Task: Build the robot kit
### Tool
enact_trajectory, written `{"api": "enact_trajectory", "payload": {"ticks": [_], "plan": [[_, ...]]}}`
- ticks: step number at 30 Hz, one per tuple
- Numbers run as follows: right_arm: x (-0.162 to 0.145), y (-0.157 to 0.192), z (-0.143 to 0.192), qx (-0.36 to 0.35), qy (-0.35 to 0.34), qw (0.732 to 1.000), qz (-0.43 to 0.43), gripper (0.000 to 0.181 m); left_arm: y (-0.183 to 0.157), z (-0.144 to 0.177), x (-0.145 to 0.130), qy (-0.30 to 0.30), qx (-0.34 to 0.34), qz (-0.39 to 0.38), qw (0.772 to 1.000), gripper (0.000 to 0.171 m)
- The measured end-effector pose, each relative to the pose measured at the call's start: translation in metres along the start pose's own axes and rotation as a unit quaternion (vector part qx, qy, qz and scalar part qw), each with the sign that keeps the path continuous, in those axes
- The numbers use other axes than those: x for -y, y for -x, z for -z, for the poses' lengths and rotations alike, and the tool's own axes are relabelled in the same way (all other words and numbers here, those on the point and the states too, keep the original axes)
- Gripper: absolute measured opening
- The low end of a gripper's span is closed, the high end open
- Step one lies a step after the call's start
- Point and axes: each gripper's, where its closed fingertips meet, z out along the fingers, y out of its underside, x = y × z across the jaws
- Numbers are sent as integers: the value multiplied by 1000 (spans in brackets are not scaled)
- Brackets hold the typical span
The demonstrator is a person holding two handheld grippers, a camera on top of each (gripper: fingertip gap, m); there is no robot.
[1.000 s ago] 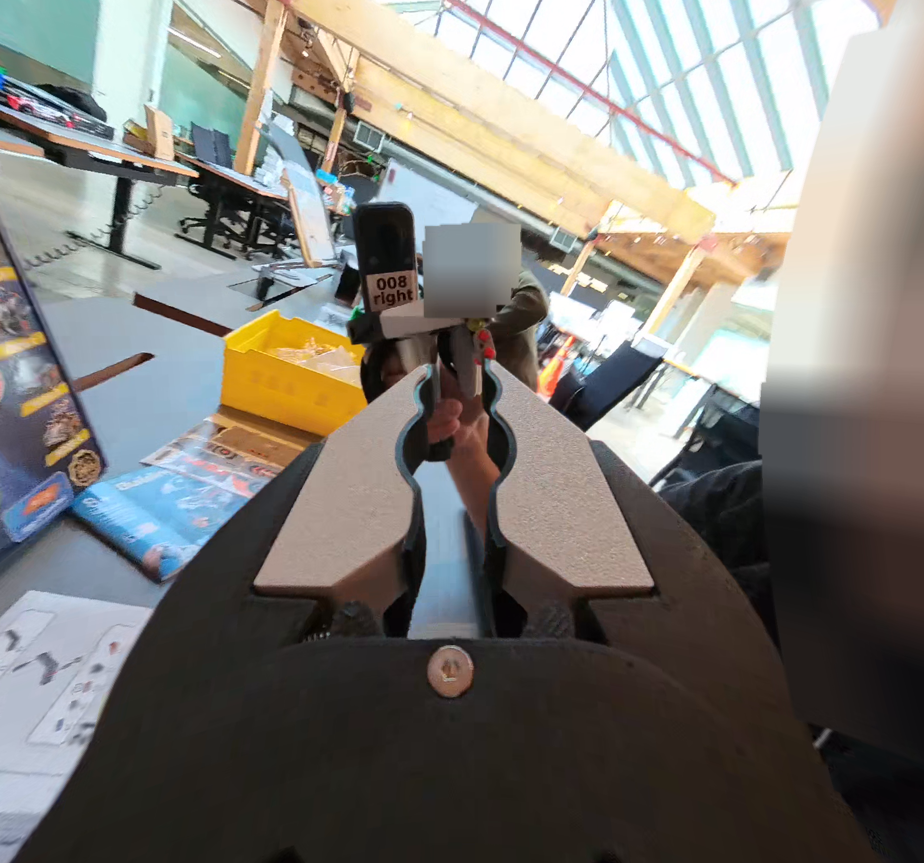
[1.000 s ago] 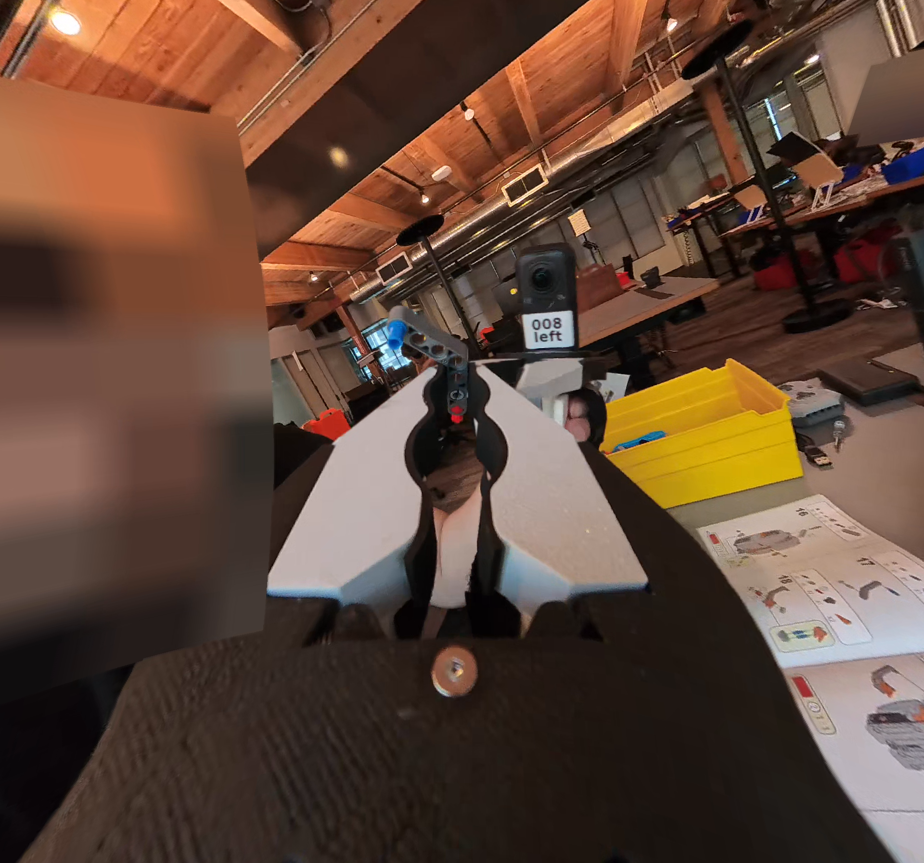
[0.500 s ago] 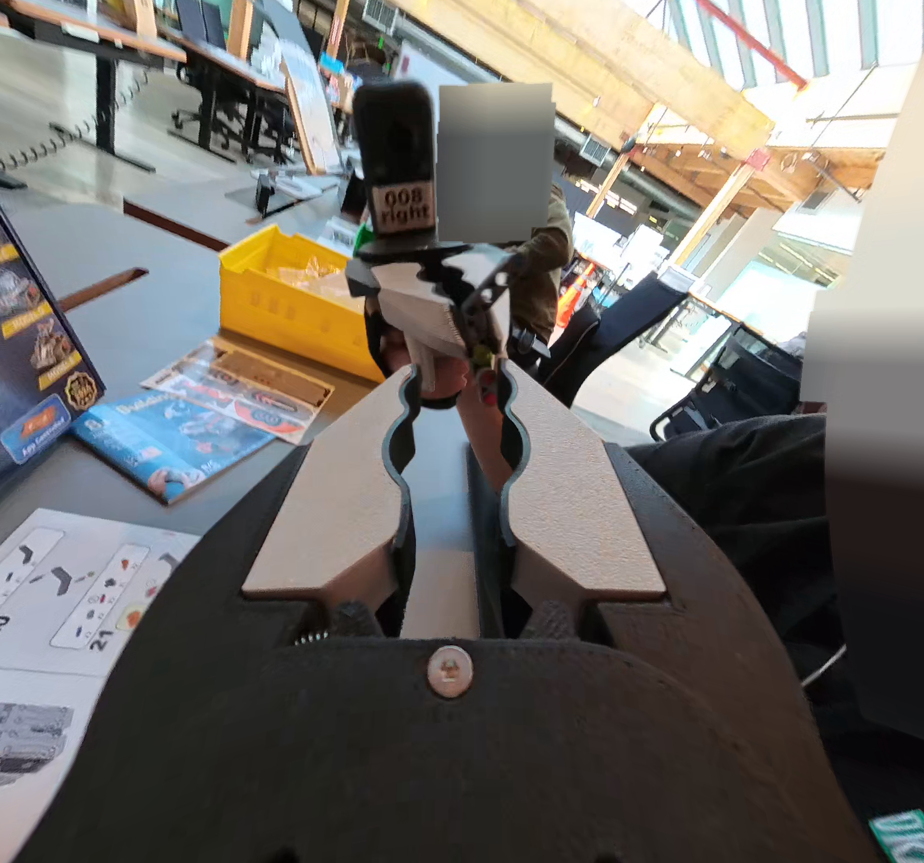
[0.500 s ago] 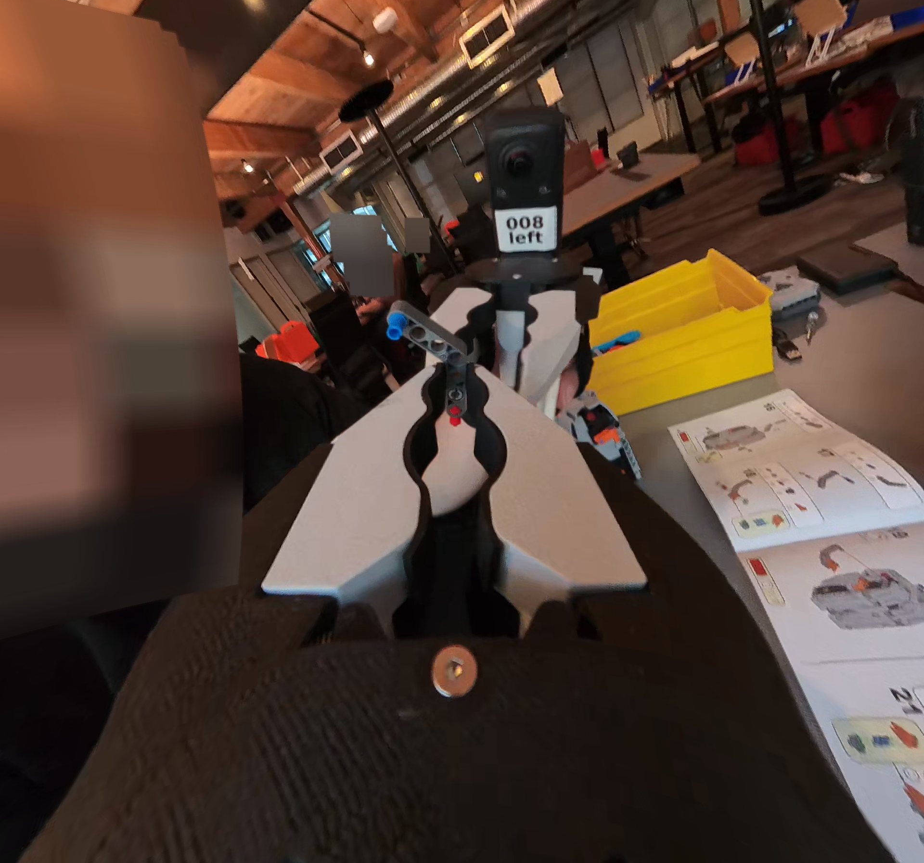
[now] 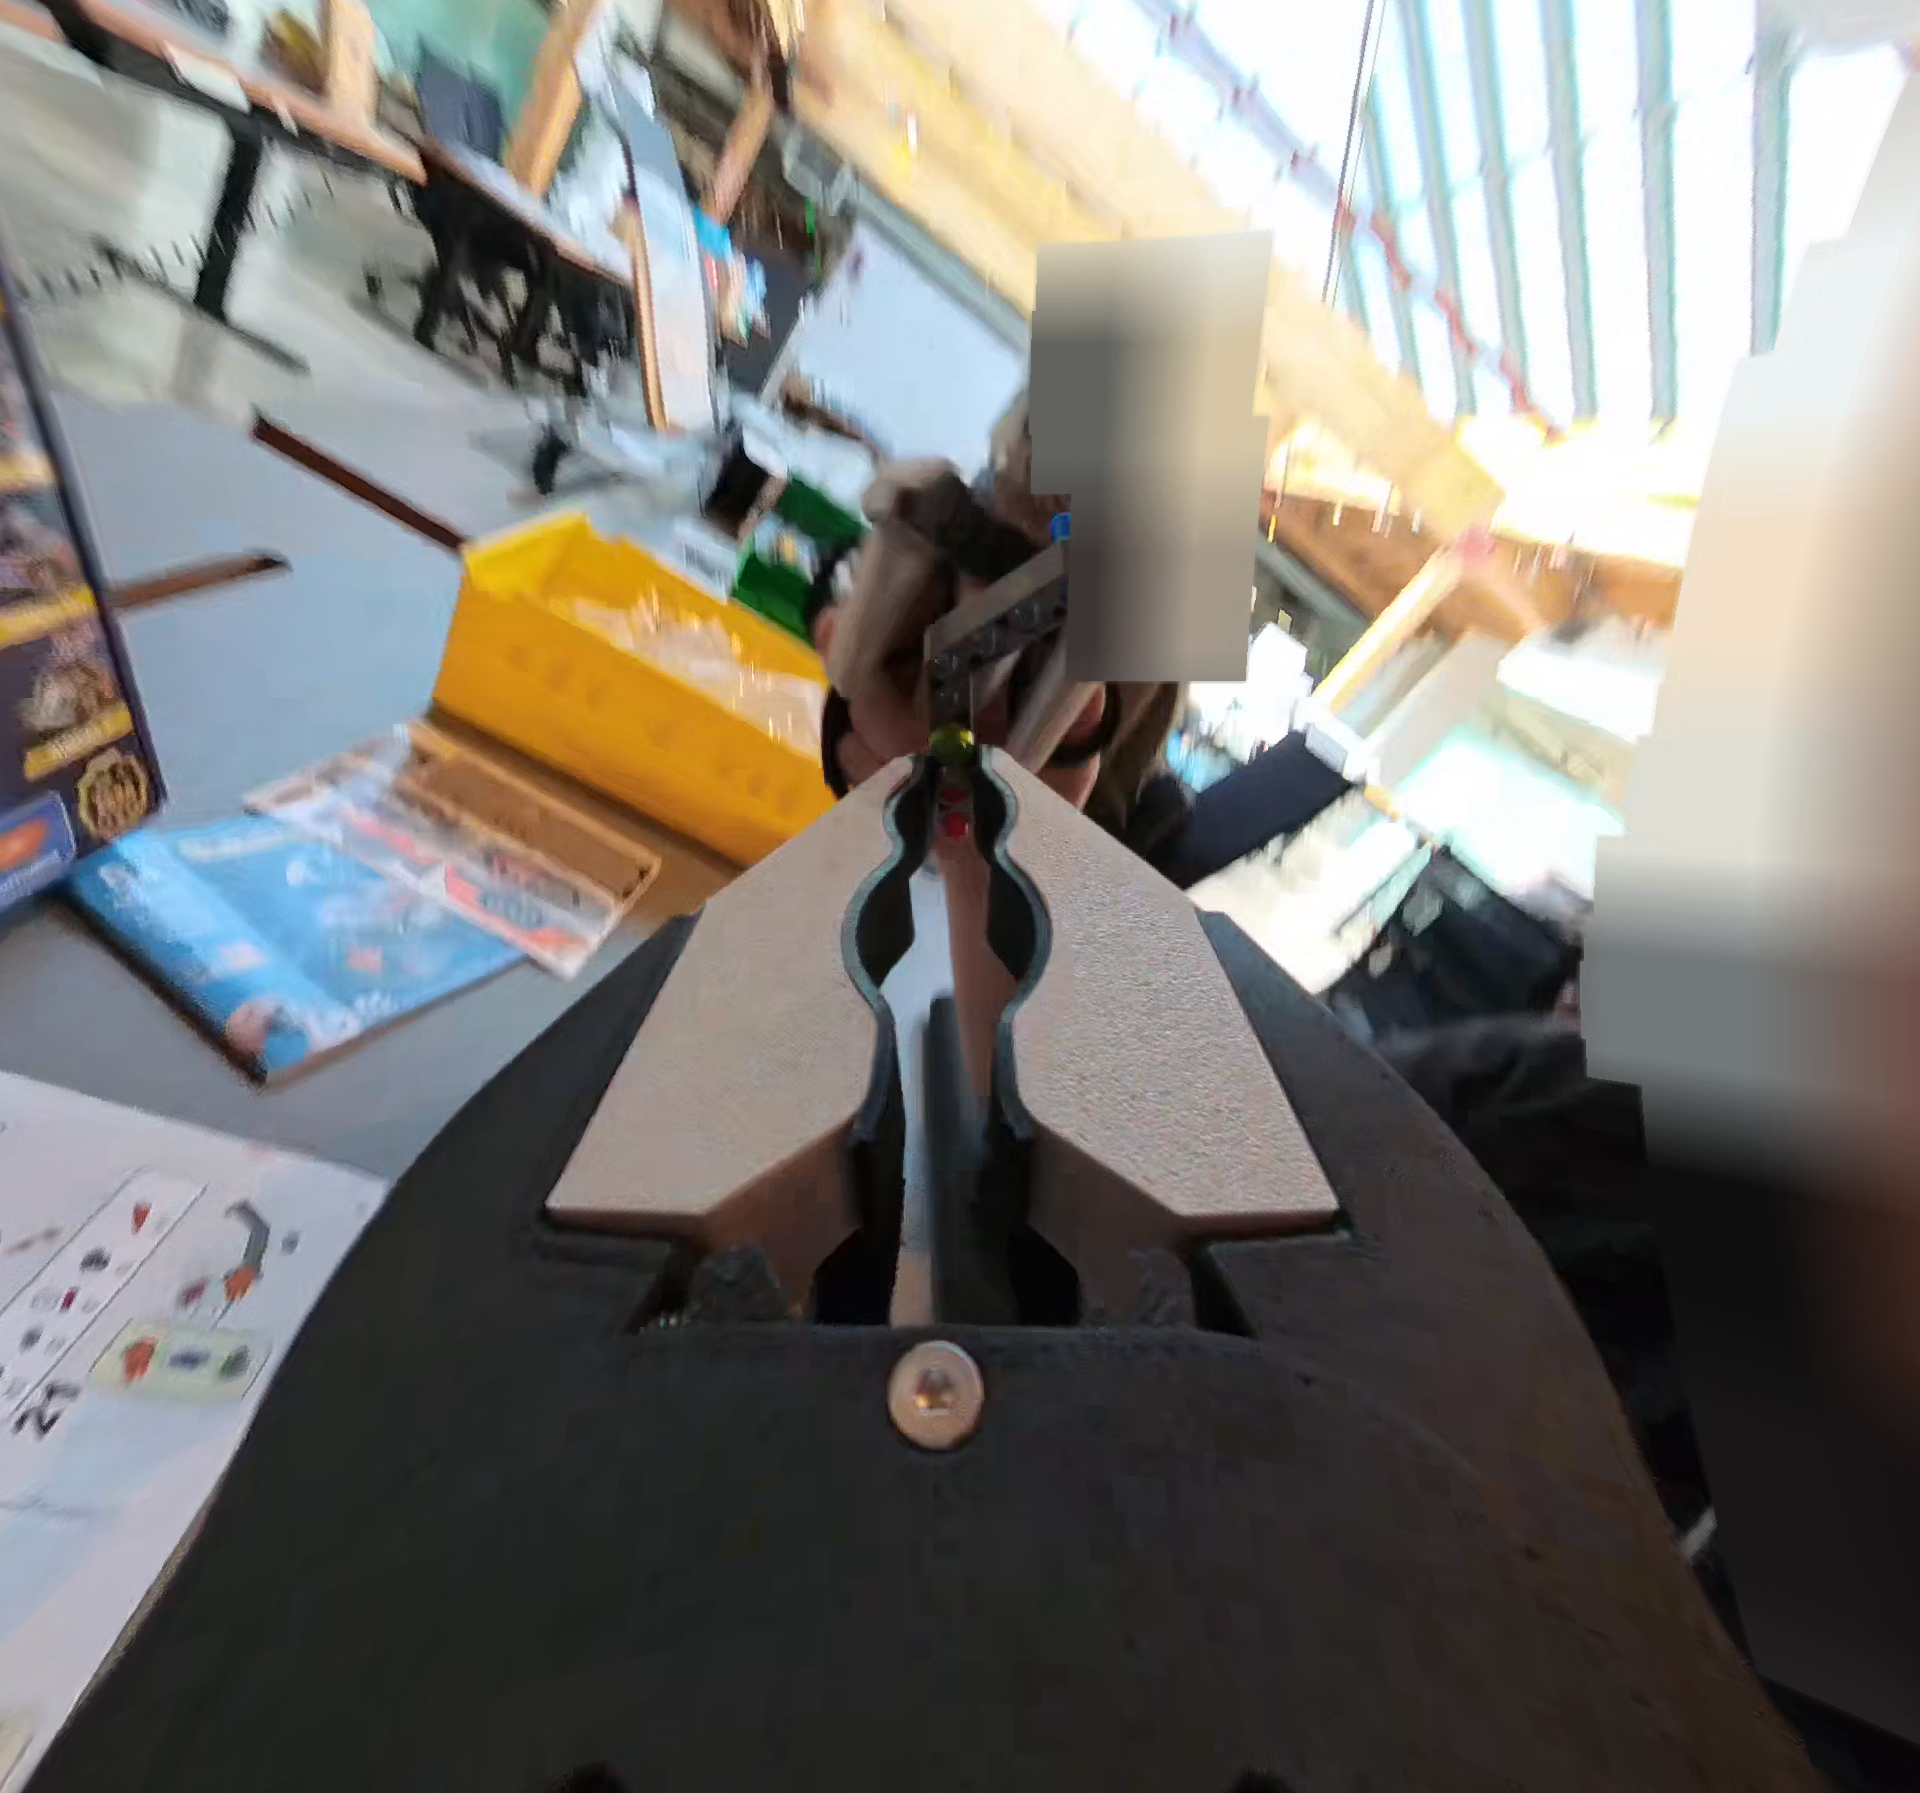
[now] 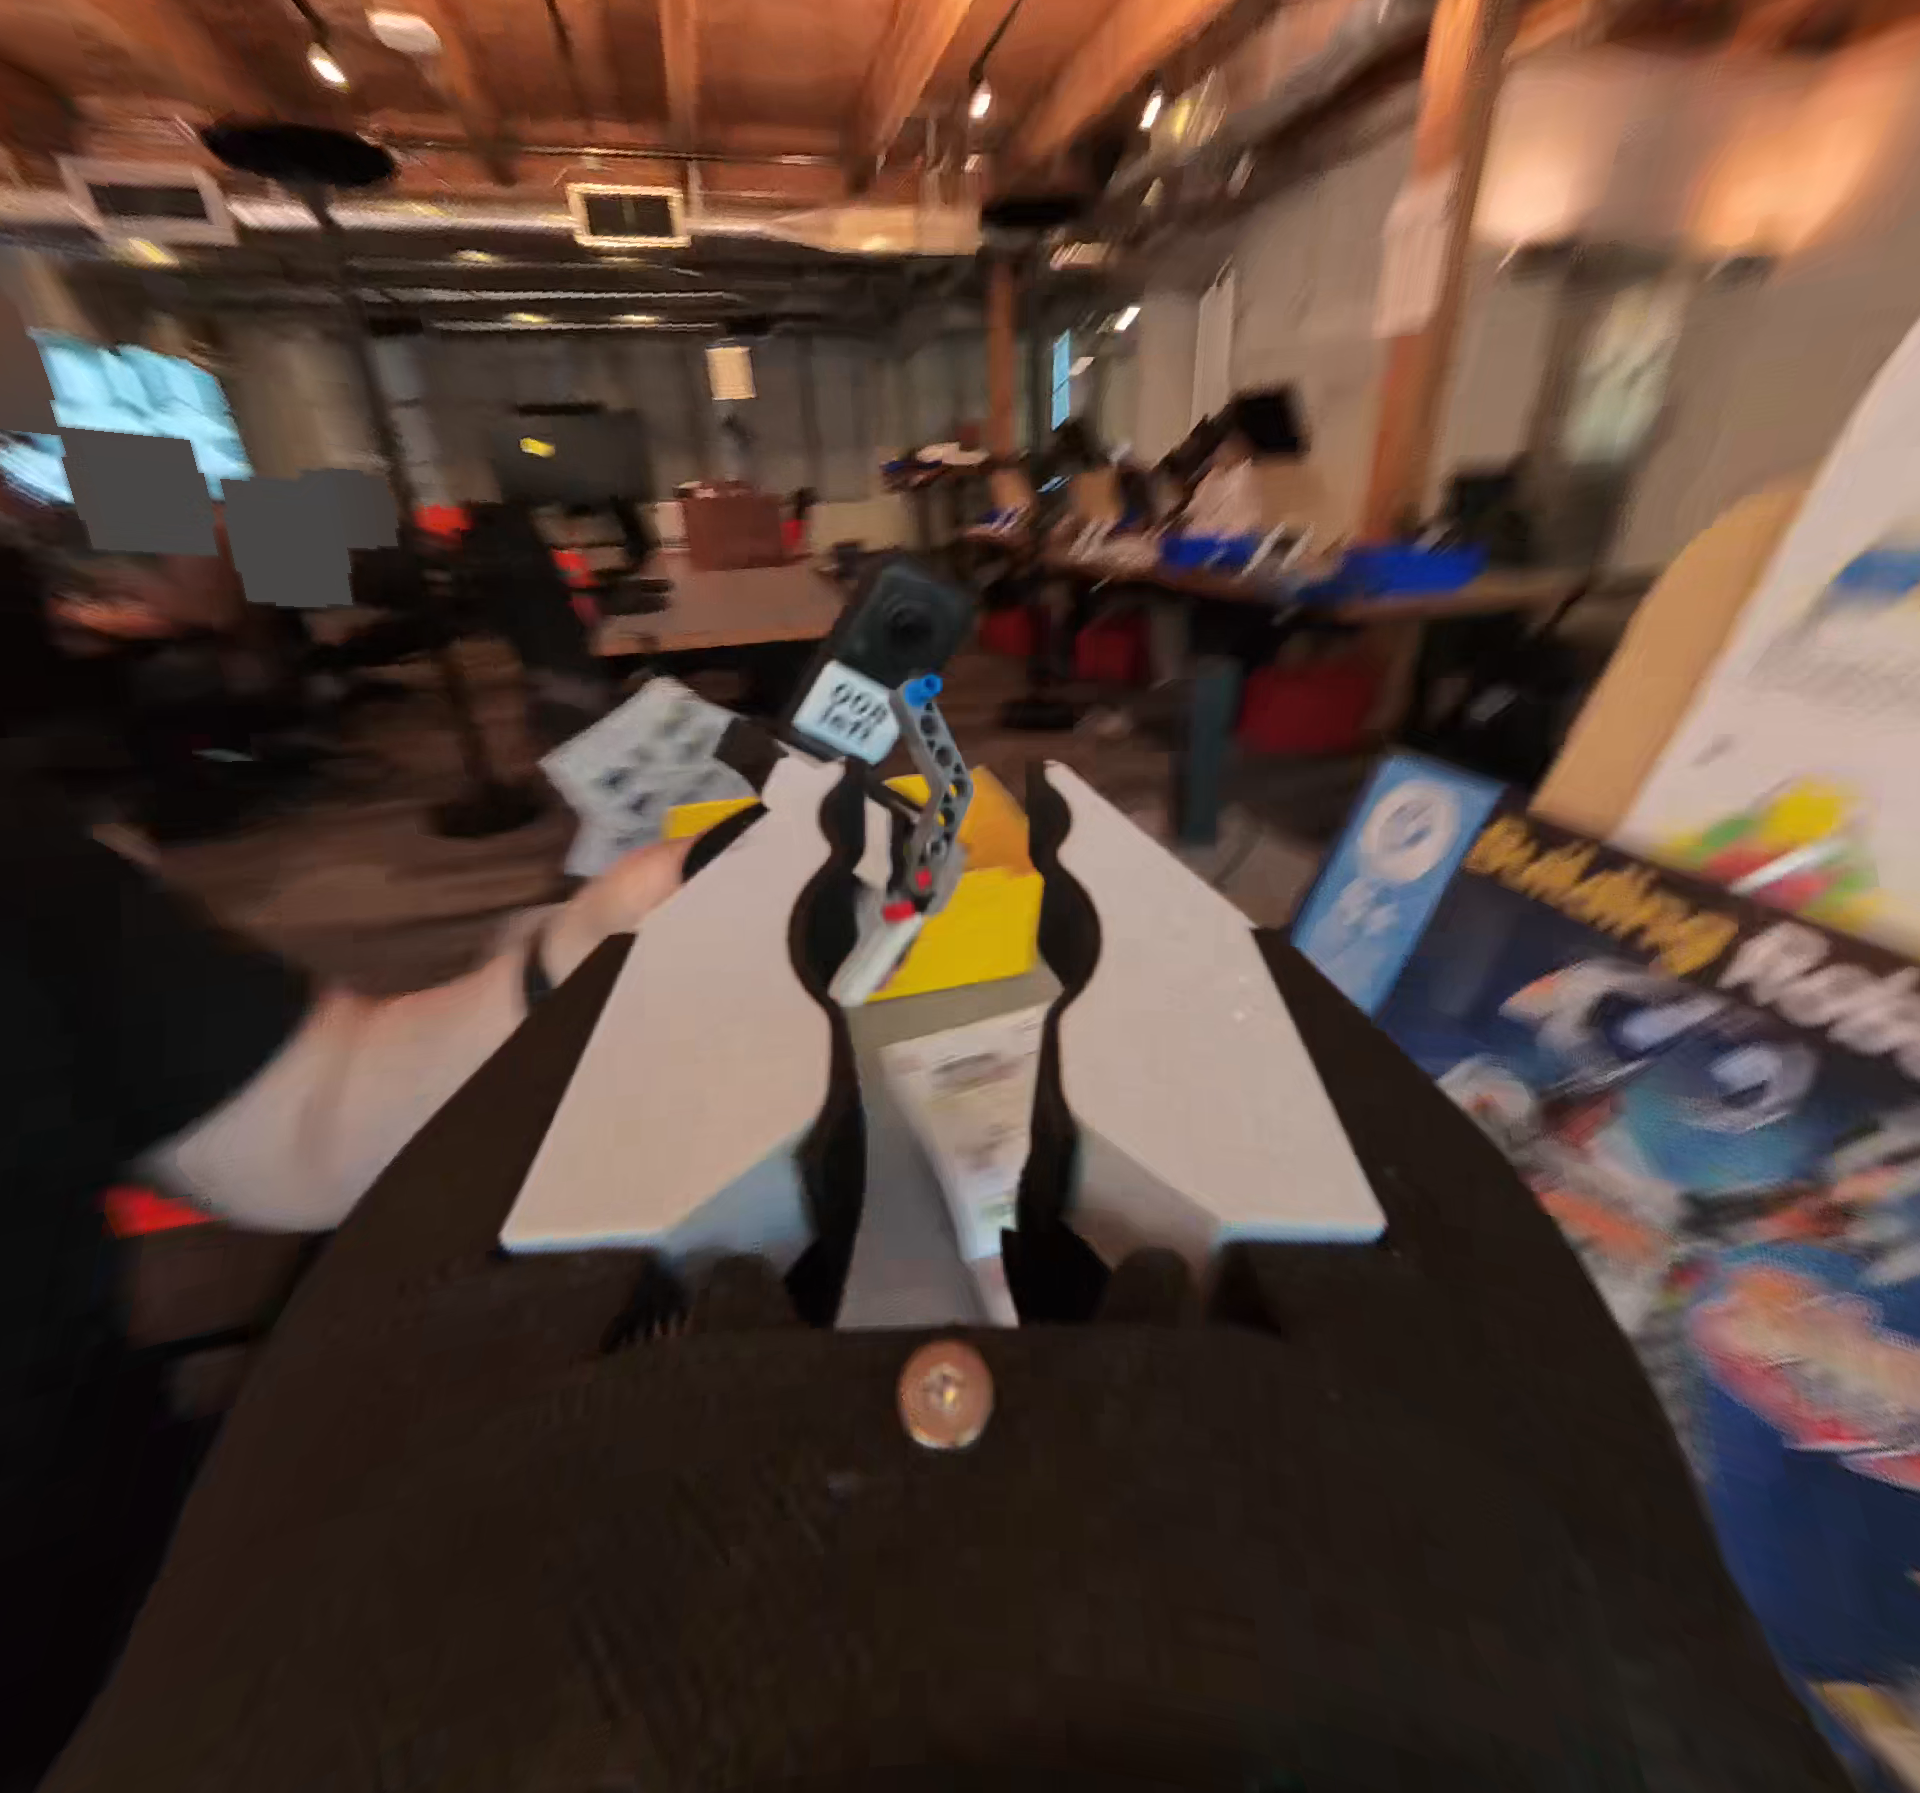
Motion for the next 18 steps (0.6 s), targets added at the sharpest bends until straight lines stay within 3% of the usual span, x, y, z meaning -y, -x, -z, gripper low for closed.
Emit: {"api": "enact_trajectory", "payload": {"ticks": [2,5,11,18], "plan": [[9,6,5,-63,-15,983,170,13,-2,12,27,-97,-6,19,995,5],[-10,21,-11,-91,47,940,324,20,-3,24,44,-172,17,9,985,4],[-18,19,-32,-195,61,881,427,18,-14,22,47,-227,37,-15,973,5],[-15,16,-32,-218,44,891,396,6,-18,18,44,-253,35,-10,967,5]]}}
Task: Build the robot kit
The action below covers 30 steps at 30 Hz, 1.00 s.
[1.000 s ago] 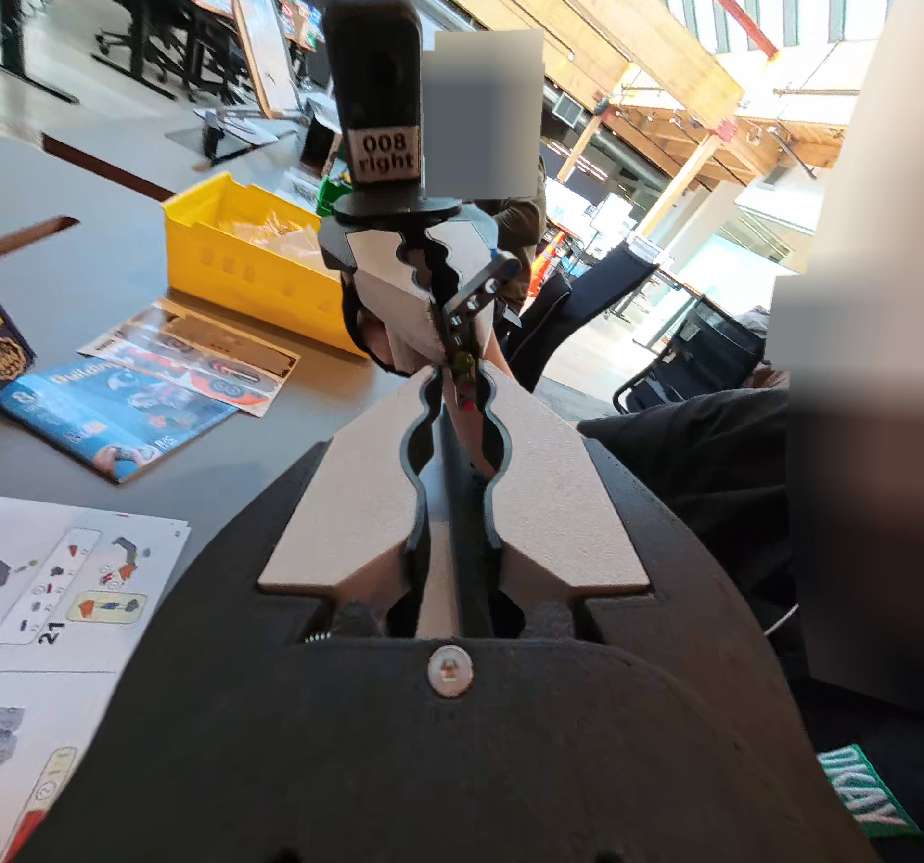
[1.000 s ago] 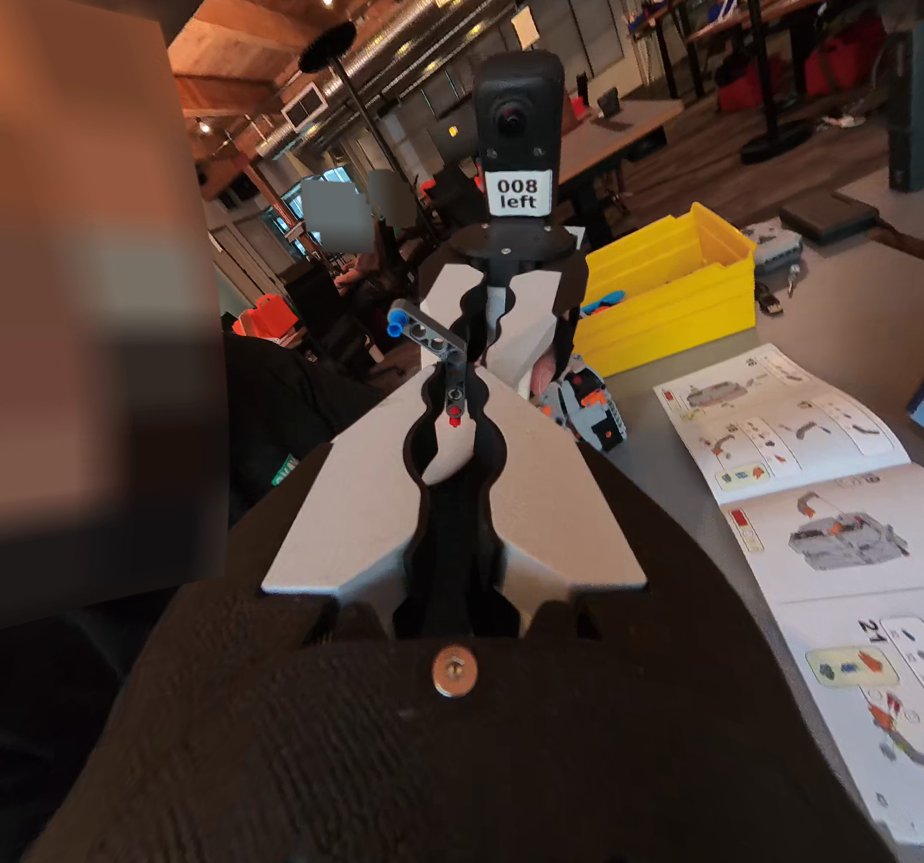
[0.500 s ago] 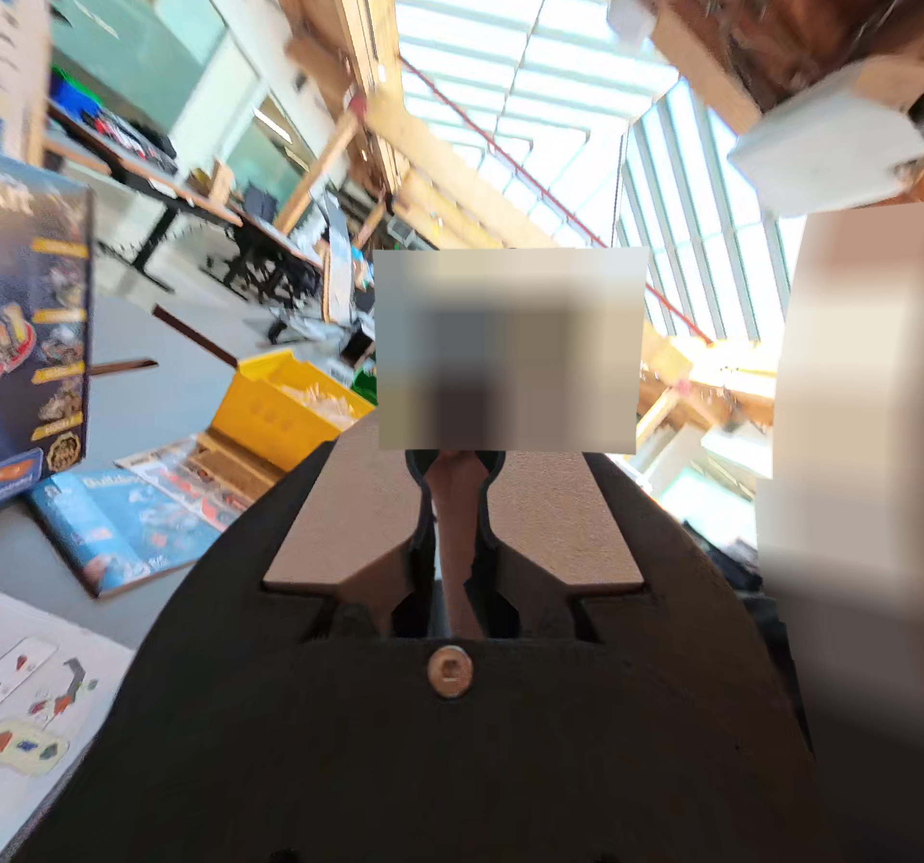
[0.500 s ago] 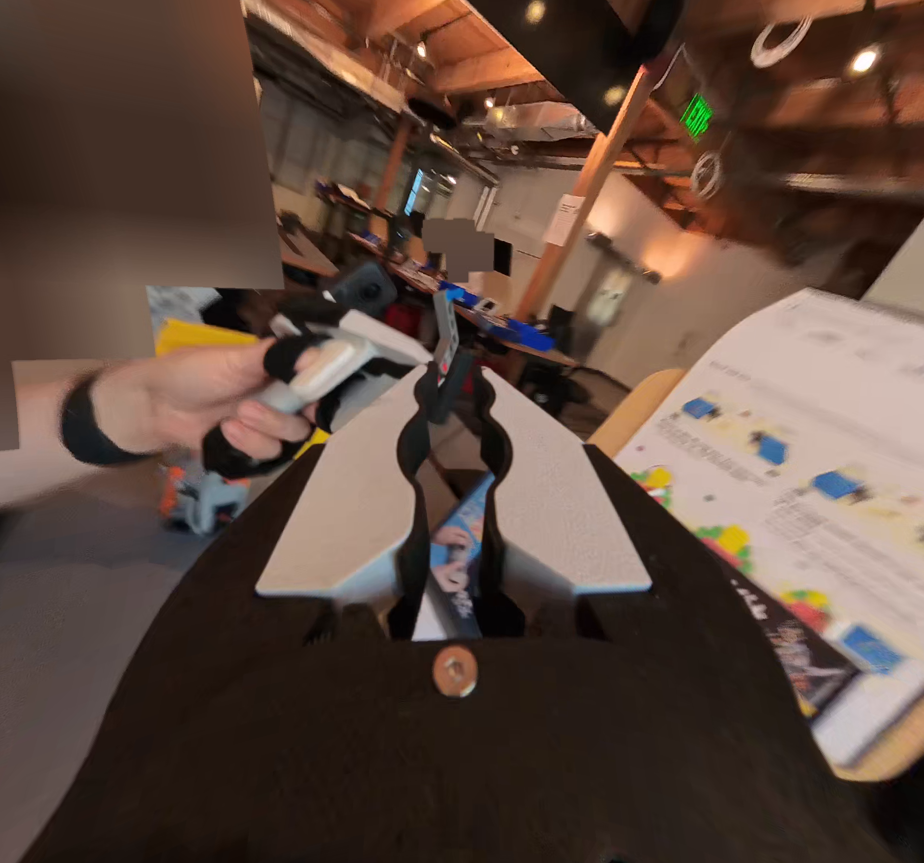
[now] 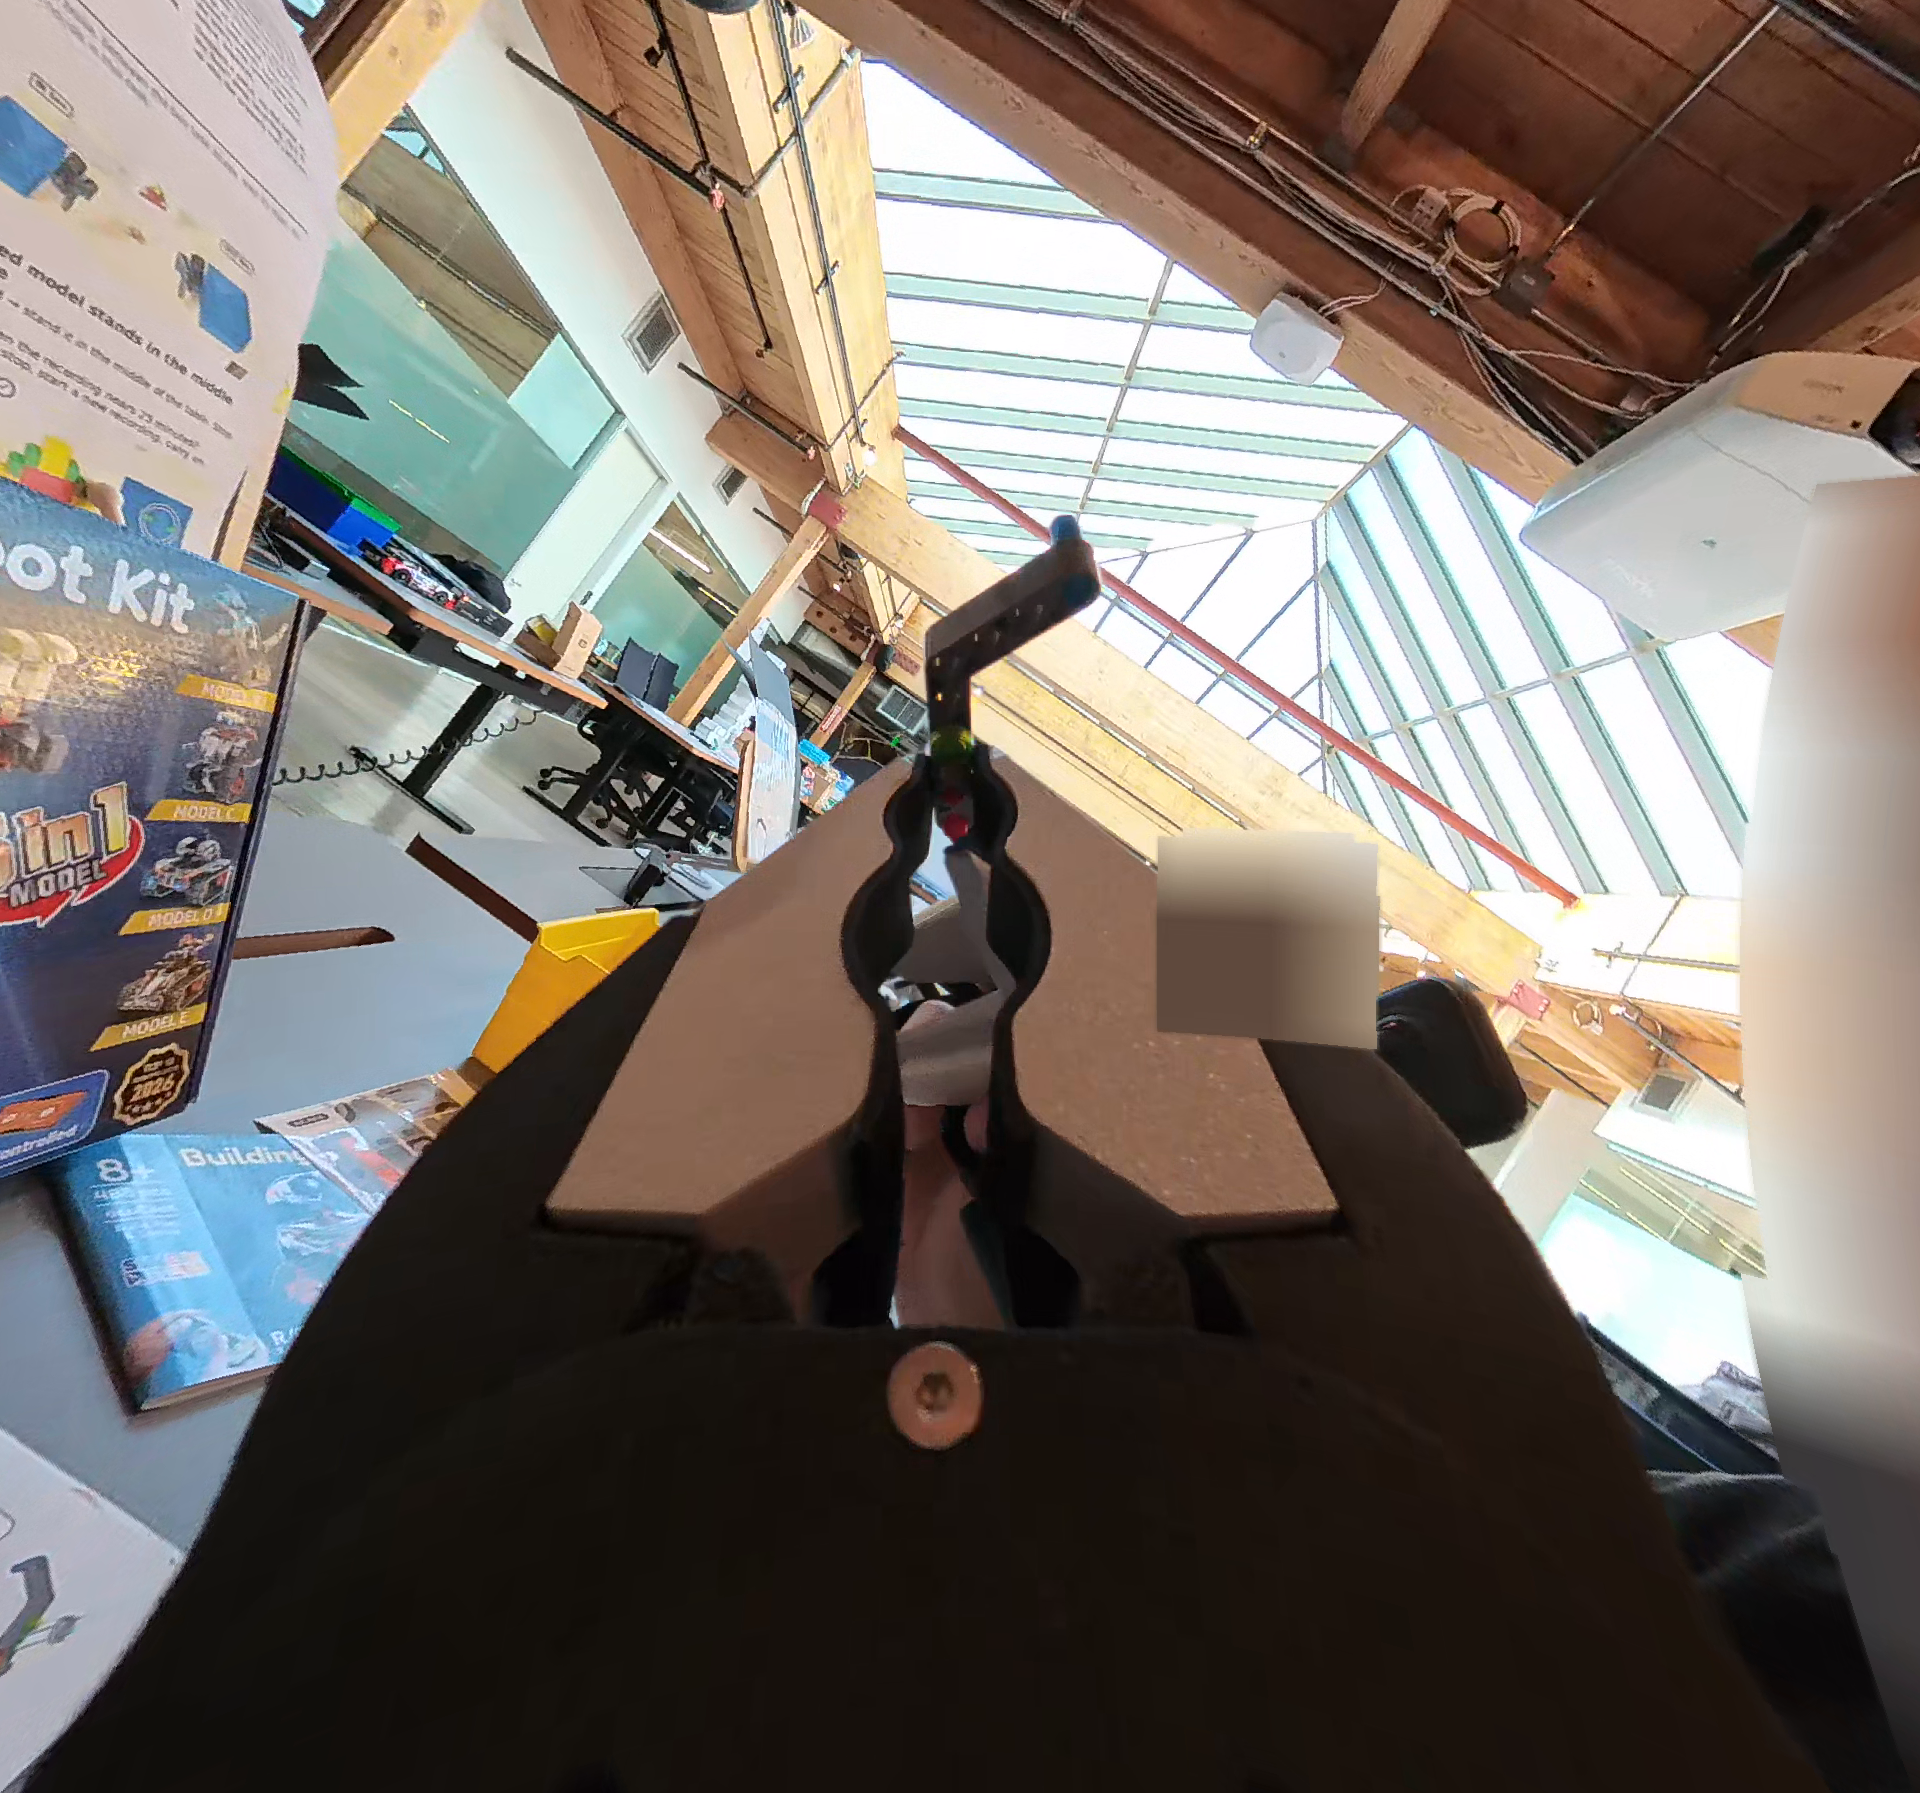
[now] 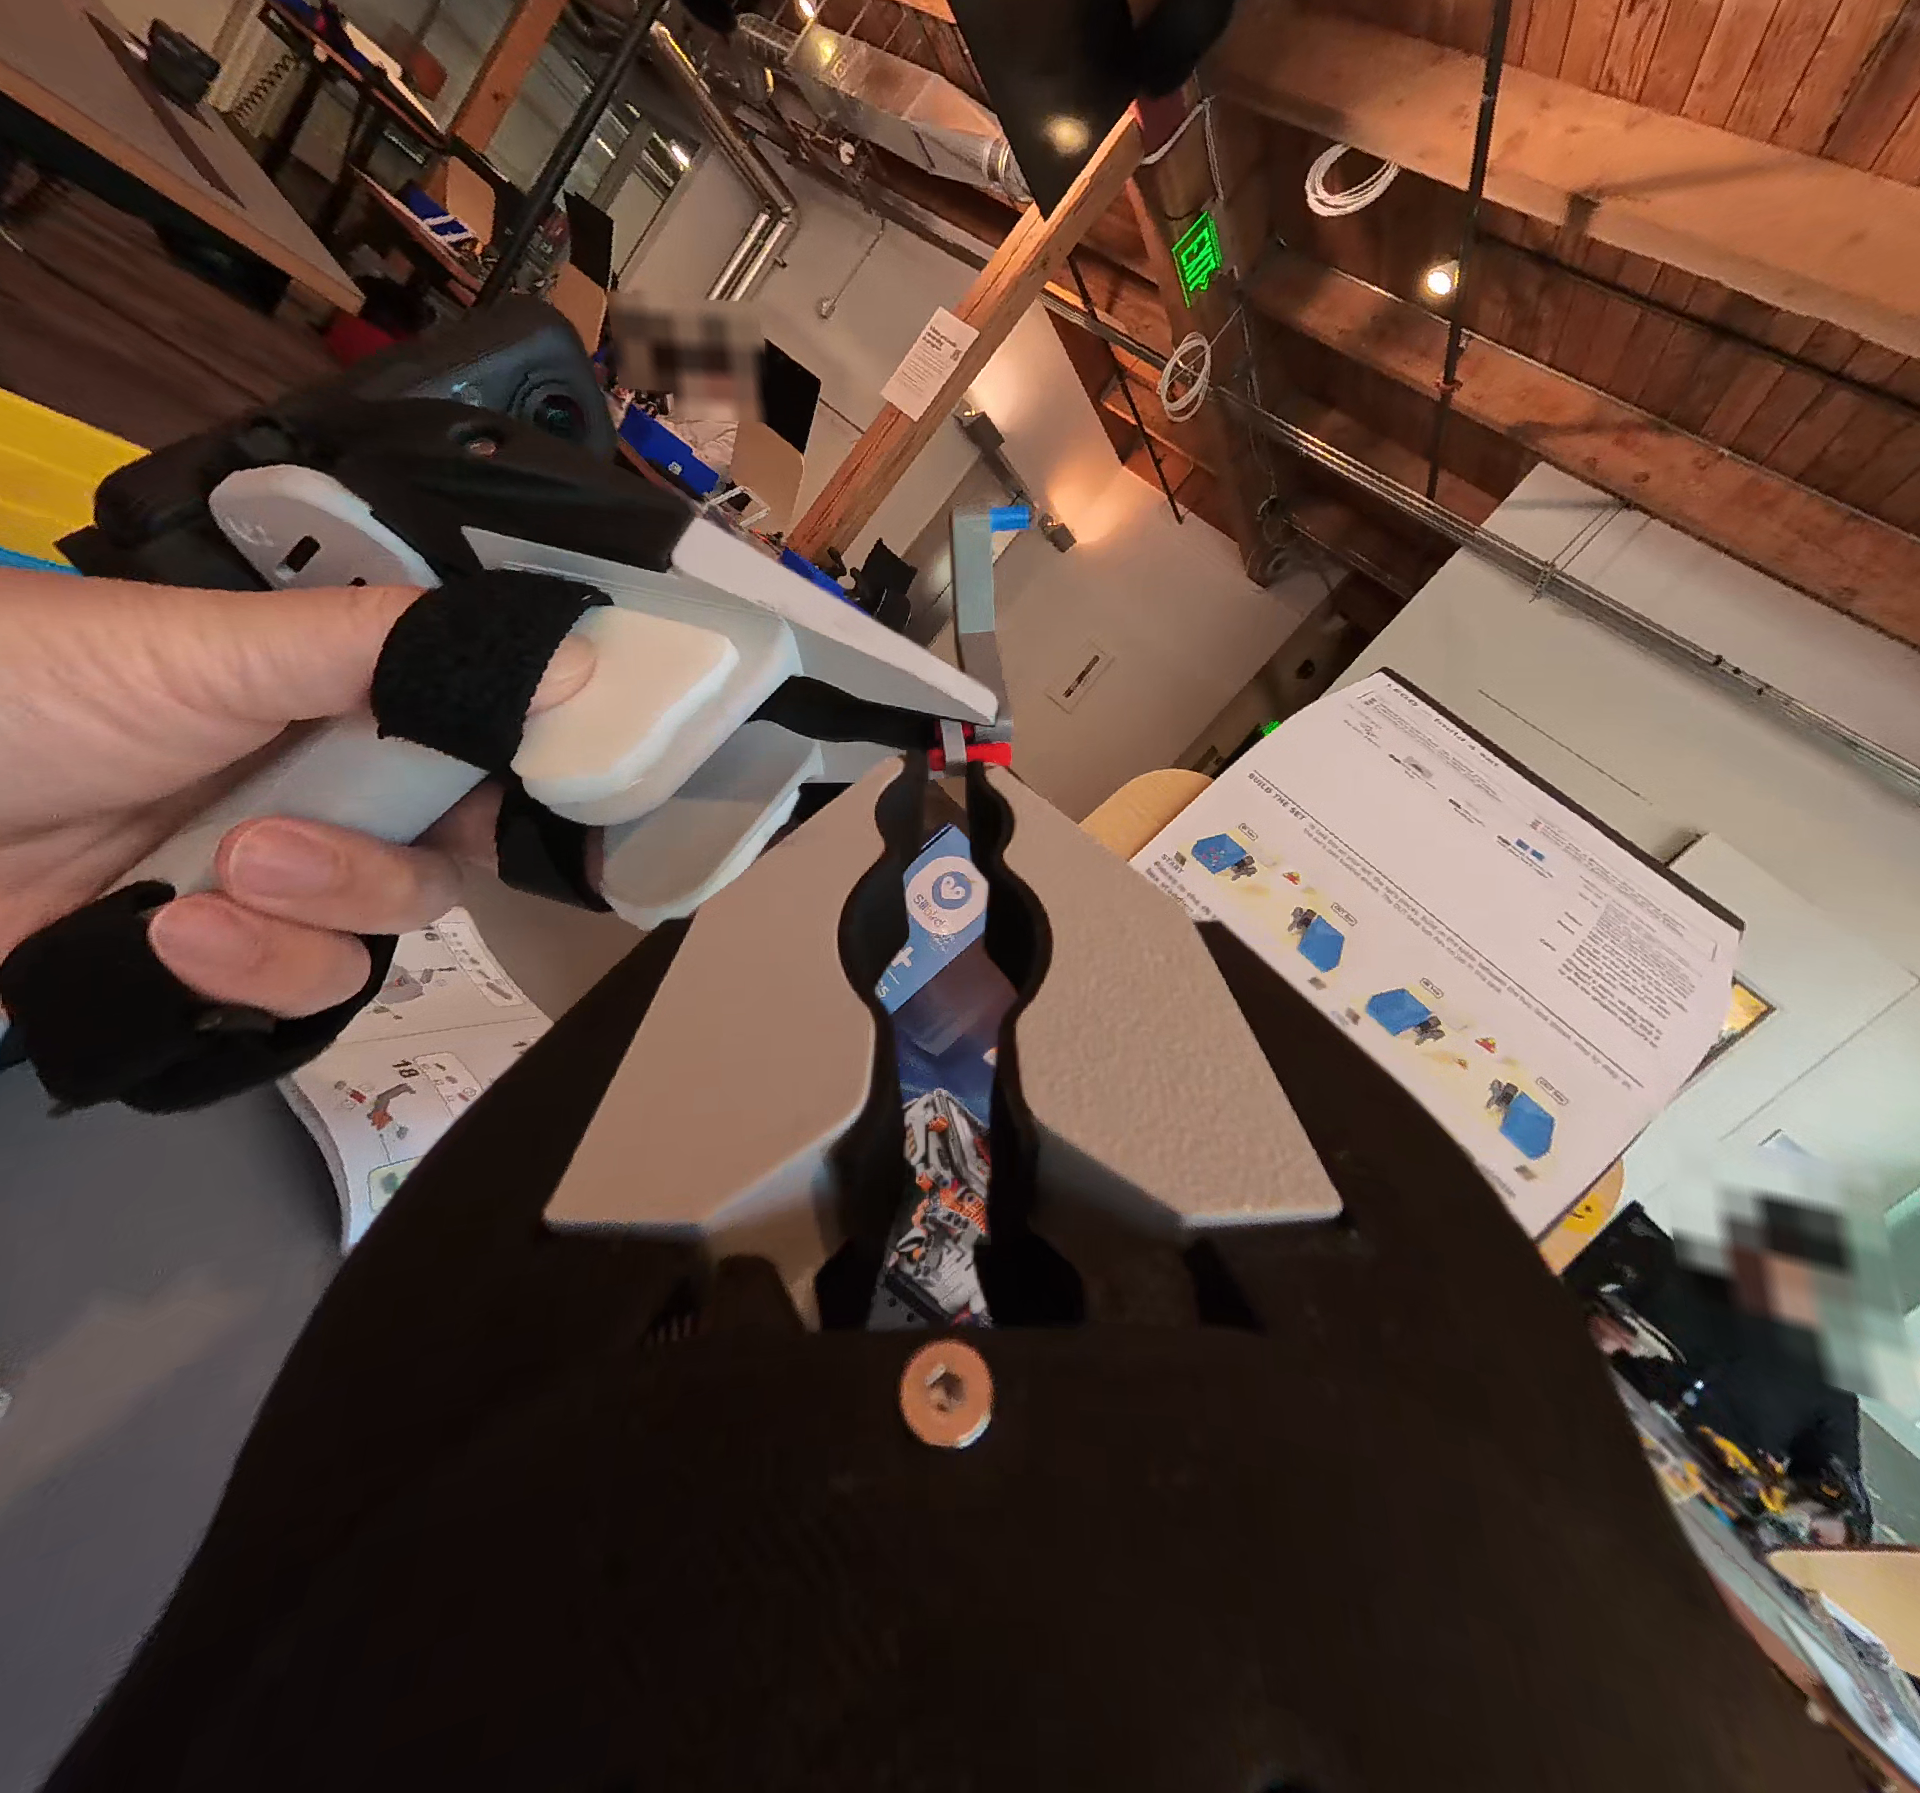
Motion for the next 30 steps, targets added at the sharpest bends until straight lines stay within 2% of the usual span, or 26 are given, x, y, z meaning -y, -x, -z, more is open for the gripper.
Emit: {"api": "enact_trajectory", "payload": {"ticks": [3,7,8,22,30], "plan": [[0,-1,-1,-10,-4,1000,-24,7,1,1,0,-16,7,-6,1000,5],[-2,4,-5,-16,5,1000,-12,10,3,4,3,-44,17,-9,999,5],[-2,1,-4,-24,6,1000,-12,6,3,3,2,-43,16,-7,999,5],[-2,1,-1,-48,17,998,33,5,1,4,-2,-57,0,12,998,6],[-7,3,-2,-48,30,998,25,5,6,6,-4,-69,2,25,997,6]]}}
